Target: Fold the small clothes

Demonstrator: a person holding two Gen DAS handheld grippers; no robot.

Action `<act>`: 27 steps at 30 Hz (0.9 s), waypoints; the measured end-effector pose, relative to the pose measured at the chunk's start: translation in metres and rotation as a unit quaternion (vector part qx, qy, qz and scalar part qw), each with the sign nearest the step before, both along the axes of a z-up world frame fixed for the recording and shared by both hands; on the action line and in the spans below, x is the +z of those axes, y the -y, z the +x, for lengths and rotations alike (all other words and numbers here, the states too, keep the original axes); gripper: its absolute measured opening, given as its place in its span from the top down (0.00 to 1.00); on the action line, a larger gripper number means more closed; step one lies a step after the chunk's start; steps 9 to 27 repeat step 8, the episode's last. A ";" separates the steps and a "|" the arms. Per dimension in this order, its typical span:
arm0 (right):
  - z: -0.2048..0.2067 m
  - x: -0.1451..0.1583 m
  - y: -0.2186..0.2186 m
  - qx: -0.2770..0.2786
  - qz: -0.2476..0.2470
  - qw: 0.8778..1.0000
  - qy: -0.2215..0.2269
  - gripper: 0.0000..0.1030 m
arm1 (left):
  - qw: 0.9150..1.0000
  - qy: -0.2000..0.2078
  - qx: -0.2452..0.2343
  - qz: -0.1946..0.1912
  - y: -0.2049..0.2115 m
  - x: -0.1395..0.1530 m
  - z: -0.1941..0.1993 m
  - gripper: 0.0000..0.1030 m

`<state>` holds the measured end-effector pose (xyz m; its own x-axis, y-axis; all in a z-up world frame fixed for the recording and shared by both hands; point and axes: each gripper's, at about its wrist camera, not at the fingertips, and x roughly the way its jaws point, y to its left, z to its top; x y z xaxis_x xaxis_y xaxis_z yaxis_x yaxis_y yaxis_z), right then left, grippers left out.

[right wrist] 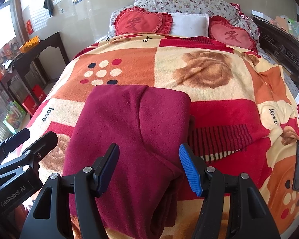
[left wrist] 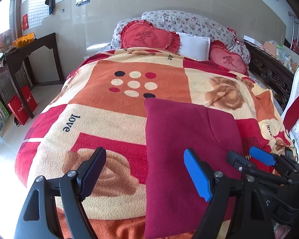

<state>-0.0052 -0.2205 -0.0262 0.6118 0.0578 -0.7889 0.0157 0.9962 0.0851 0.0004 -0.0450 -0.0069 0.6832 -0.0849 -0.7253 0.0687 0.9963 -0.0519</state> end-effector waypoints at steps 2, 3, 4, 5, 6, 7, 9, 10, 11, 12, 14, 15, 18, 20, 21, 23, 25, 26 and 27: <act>-0.001 0.000 0.000 -0.001 0.002 1.000 0.001 0.58 | 1.000 0.006 -0.001 -0.005 -0.001 0.000 0.000 0.19; -0.001 0.000 0.000 -0.002 0.003 1.000 0.002 0.58 | 1.000 0.007 -0.002 -0.004 -0.001 0.000 -0.001 0.19; -0.001 0.000 0.001 -0.002 0.003 1.000 0.002 0.58 | 1.000 0.010 -0.001 0.001 0.000 -0.001 -0.001 0.19; -0.001 0.000 0.001 -0.002 0.005 1.000 0.002 0.58 | 1.000 0.011 0.000 0.005 0.001 -0.001 -0.002 0.19; -0.002 0.000 0.000 -0.002 0.005 1.000 0.002 0.58 | 1.000 0.011 -0.001 0.010 0.002 -0.001 -0.002 0.19; -0.002 0.000 0.000 -0.001 0.004 1.000 0.003 0.58 | 1.000 0.010 -0.002 0.012 0.003 -0.002 -0.002 0.19; -0.002 0.000 0.000 -0.001 0.004 1.000 0.003 0.58 | 1.000 0.009 -0.004 0.013 0.003 -0.003 -0.003 0.19; -0.002 0.000 0.000 -0.001 0.004 1.000 0.003 0.58 | 1.000 0.009 -0.004 0.013 0.003 -0.003 -0.003 0.19; -0.002 0.000 0.000 -0.001 0.004 1.000 0.003 0.58 | 1.000 0.009 -0.004 0.013 0.003 -0.003 -0.003 0.19; -0.002 0.000 0.000 -0.001 0.004 1.000 0.003 0.58 | 1.000 0.009 -0.004 0.013 0.003 -0.003 -0.003 0.19; -0.002 0.000 0.000 -0.001 0.004 1.000 0.003 0.58 | 1.000 0.009 -0.004 0.013 0.003 -0.003 -0.003 0.19; -0.002 0.000 0.000 -0.001 0.004 1.000 0.003 0.58 | 1.000 0.009 -0.004 0.013 0.003 -0.003 -0.003 0.19; -0.002 0.000 0.000 -0.001 0.004 1.000 0.003 0.58 | 1.000 0.009 -0.004 0.013 0.003 -0.003 -0.003 0.19; -0.002 0.000 0.000 -0.001 0.004 1.000 0.003 0.58 | 1.000 0.009 -0.004 0.013 0.003 -0.003 -0.003 0.19; -0.002 0.000 0.000 -0.001 0.004 1.000 0.003 0.58 | 1.000 0.009 -0.004 0.013 0.003 -0.003 -0.003 0.19; -0.002 0.000 0.000 -0.001 0.004 1.000 0.003 0.58 | 1.000 0.009 -0.004 0.013 0.003 -0.003 -0.003 0.19; -0.002 0.000 0.000 -0.001 0.004 1.000 0.003 0.58 | 1.000 0.009 -0.004 0.013 0.003 -0.003 -0.003 0.19; -0.002 0.000 0.000 -0.001 0.004 1.000 0.003 0.58 | 1.000 0.009 -0.004 0.013 0.003 -0.003 -0.003 0.19; -0.002 0.000 0.000 -0.001 0.004 1.000 0.003 0.58 | 1.000 0.009 -0.004 0.013 0.003 -0.003 -0.003 0.19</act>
